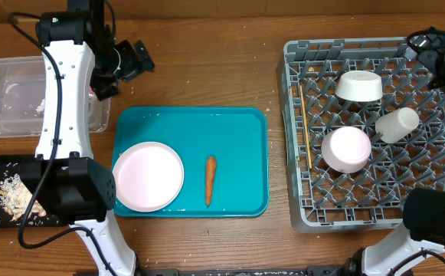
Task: Sort waste into correct bins and load items into the dishwasher
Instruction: 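Move the left gripper toward the carrot on the teal tray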
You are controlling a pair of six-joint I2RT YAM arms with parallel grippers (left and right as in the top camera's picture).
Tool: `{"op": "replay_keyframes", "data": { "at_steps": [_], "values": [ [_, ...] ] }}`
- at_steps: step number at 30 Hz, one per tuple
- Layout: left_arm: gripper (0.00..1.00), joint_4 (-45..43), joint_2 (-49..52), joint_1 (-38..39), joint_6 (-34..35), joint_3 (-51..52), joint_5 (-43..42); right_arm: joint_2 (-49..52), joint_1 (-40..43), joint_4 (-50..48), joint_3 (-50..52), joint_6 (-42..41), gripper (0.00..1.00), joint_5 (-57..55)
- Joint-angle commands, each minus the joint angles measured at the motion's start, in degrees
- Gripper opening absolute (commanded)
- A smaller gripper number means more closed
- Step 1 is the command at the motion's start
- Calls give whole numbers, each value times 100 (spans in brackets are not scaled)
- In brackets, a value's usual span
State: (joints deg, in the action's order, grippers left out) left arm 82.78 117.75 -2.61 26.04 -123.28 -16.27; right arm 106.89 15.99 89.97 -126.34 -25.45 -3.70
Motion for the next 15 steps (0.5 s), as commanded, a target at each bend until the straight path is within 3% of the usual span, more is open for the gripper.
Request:
{"op": "replay_keyframes", "data": {
  "at_steps": [1, 5, 10, 15],
  "values": [
    [100, 245, -85, 389, -796, 96, -1327, -81, -7, -28, -111, -9, 100, 42],
    [100, 605, -85, 1123, -1008, 332, -710, -81, -7, -28, -111, -9, 100, 42],
    [100, 739, -87, 2094, -468, 778, 542, -81, -7, -26, -111, -11, 100, 42],
    [100, 925, -87, 2632, 28, 1141, 1285, -81, -7, -28, -111, -9, 100, 42]
  ]
}}
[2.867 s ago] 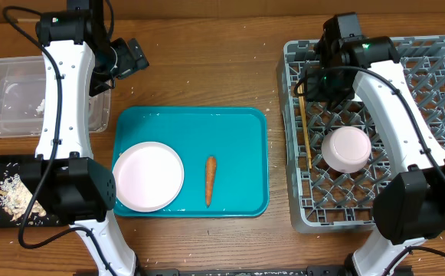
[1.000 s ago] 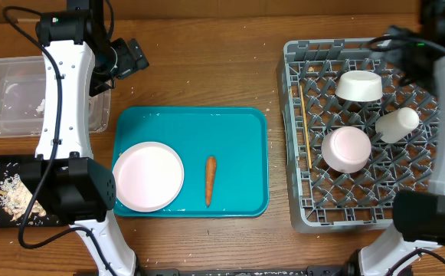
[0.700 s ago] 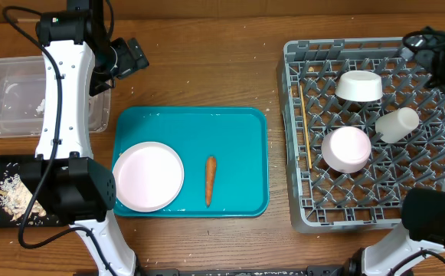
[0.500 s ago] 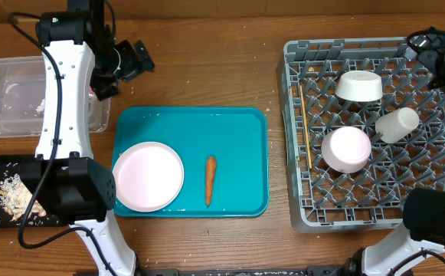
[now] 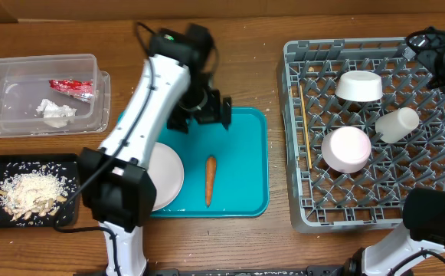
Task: Sort waste into correct bins and load items into the dishwasher
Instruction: 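Move the left gripper toward the carrot on the teal tray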
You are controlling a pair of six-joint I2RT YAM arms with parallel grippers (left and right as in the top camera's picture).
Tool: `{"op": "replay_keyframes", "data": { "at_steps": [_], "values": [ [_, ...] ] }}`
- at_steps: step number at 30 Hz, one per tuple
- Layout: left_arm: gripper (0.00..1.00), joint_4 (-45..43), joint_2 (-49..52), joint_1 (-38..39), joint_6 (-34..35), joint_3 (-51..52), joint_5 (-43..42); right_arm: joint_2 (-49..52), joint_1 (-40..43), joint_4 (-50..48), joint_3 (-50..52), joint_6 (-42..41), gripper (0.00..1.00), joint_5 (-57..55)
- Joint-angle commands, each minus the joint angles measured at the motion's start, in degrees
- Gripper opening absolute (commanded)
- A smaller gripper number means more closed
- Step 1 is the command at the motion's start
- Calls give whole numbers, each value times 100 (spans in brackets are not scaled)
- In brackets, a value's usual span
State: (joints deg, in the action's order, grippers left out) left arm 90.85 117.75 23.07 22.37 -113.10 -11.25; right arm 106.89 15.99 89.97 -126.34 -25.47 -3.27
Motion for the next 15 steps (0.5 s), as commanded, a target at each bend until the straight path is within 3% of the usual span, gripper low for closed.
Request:
{"op": "replay_keyframes", "data": {
  "at_steps": [1, 9, 15],
  "values": [
    [100, 238, -94, 92, 404, 125, 804, -81, -7, -28, -111, -9, 100, -2],
    [100, 544, -621, 98, 286, 378, 938, -81, -7, -28, -111, -7, 100, -2],
    [100, -621, -1539, 98, 55, 2085, 826, -81, -7, -28, -111, -7, 100, -2]
  ]
}}
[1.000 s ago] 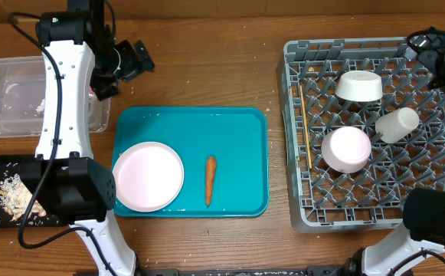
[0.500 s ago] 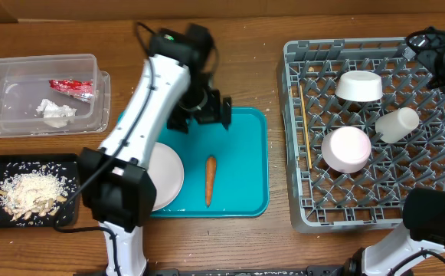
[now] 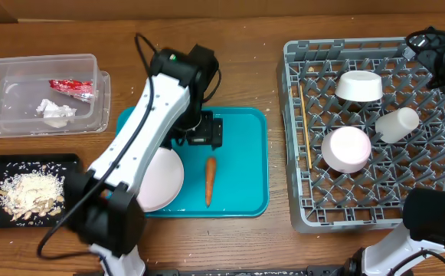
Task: Sort waste into correct bins and load items into the dishwasher
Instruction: 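Move the left gripper toward the carrot on the teal tray, then lower the left gripper and grasp the carrot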
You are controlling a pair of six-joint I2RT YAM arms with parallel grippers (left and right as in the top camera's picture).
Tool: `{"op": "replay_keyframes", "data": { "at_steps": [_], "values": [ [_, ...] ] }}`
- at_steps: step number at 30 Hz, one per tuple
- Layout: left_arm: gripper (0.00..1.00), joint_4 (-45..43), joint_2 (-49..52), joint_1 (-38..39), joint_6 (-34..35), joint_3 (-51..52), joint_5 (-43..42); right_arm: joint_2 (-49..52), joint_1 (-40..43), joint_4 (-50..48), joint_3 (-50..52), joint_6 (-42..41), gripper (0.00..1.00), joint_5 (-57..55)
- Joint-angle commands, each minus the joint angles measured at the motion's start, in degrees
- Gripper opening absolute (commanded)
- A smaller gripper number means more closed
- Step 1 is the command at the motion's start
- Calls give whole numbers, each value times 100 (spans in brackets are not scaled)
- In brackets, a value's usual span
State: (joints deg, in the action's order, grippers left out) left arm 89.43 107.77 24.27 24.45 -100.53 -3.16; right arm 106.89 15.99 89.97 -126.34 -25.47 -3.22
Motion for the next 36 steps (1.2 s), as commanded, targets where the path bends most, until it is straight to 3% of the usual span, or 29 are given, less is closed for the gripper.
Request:
{"op": "replay_keyframes", "data": {
  "at_steps": [1, 6, 12, 22, 32, 36],
  "values": [
    [100, -789, -680, -22, -236, 1150, -39, -81, -7, -28, -111, -9, 100, -7],
    [100, -1893, -883, -24, -278, 2129, -433, -81, -7, -28, -111, -7, 100, -7],
    [100, -2535, -780, 24, -267, 2527, -568, -81, -7, -28, -111, -7, 100, -7],
    [95, -2859, -693, 555, -229, 2640, -111, -81, -7, -28, -111, -7, 100, -7],
    [96, -2857, 131, 874, 811, 2643, -90, -81, -7, -26, -111, -7, 100, -7],
    [95, -2870, 358, 811, 837, 2643, -83, -81, -7, -28, -111, -7, 100, -7]
  ]
}}
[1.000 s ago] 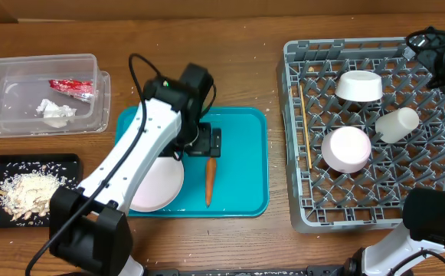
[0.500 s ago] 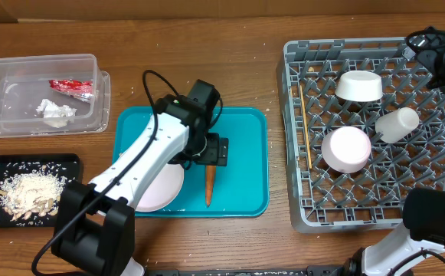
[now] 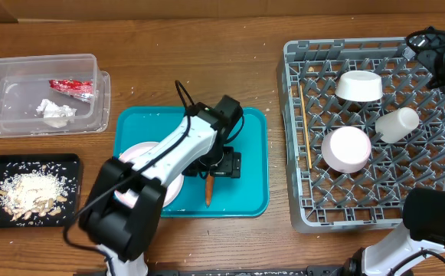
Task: Sort waste into correct bins and load items into the dishwasher
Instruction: 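Lower the left gripper and grasp the carrot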
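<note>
An orange carrot [image 3: 207, 192] lies on the teal tray [image 3: 249, 130], right of a pale pink plate [image 3: 170, 186] that my left arm partly covers. My left gripper [image 3: 220, 165] is down over the carrot's upper end, and its jaws look spread, with nothing seen held. The grey dish rack [image 3: 302, 207] on the right holds a white bowl [image 3: 359, 86], a white cup [image 3: 397, 124] and a pink bowl [image 3: 346, 148]. My right gripper [image 3: 430, 44] stays at the rack's far right corner; its fingers are not distinguishable.
A clear bin at far left holds a red wrapper [image 3: 72, 87] and crumpled tissue [image 3: 56, 112]. A black tray below it holds food scraps [image 3: 27, 192]. A thin stick [image 3: 302, 107] lies along the rack's left side.
My left gripper went from the tray's upper middle, above the carrot, down and right onto the carrot's upper end. The carrot, plate and right arm have not moved.
My left gripper was open beside the clear bin at far left. It then stood over the tray's top edge, with the wrapper and tissue seen in the bin. After that it was above the carrot, and now it is on the carrot's upper end.
</note>
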You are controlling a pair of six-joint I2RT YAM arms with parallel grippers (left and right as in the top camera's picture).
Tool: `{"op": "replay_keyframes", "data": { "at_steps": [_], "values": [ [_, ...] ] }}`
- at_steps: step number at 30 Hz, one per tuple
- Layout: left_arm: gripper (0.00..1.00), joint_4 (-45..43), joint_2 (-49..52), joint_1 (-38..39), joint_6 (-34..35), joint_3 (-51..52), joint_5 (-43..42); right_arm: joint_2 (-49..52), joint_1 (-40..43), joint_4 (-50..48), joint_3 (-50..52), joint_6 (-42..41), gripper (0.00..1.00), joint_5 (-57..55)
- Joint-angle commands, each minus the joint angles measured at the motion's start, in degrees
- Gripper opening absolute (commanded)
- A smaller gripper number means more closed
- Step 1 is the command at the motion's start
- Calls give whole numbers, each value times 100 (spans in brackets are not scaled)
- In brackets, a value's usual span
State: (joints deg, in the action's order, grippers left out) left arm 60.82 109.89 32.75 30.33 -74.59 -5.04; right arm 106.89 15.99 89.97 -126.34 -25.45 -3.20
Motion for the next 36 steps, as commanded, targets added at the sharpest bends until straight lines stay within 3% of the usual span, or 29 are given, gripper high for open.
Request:
{"op": "replay_keyframes", "data": {
  "at_steps": [1, 7, 17, 32, 36],
  "values": [
    [95, -9, 184, -70, 249, 48, 103, -81, -7, -28, -111, -9, 100, -9],
    [94, -133, 221, -227, -107, 136, 96, -81, -7, -28, -111, -11, 100, -9],
    [88, -549, 223, -76, -116, 516, 55, -81, -7, -28, -111, -9, 100, -9],
    [57, -422, 216, -48, -118, 485, -144, -81, -7, -28, -111, -9, 100, -9],
    [38, -177, 216, -50, -122, 221, -136, -81, -7, -28, -111, -9, 100, -9]
  ]
}}
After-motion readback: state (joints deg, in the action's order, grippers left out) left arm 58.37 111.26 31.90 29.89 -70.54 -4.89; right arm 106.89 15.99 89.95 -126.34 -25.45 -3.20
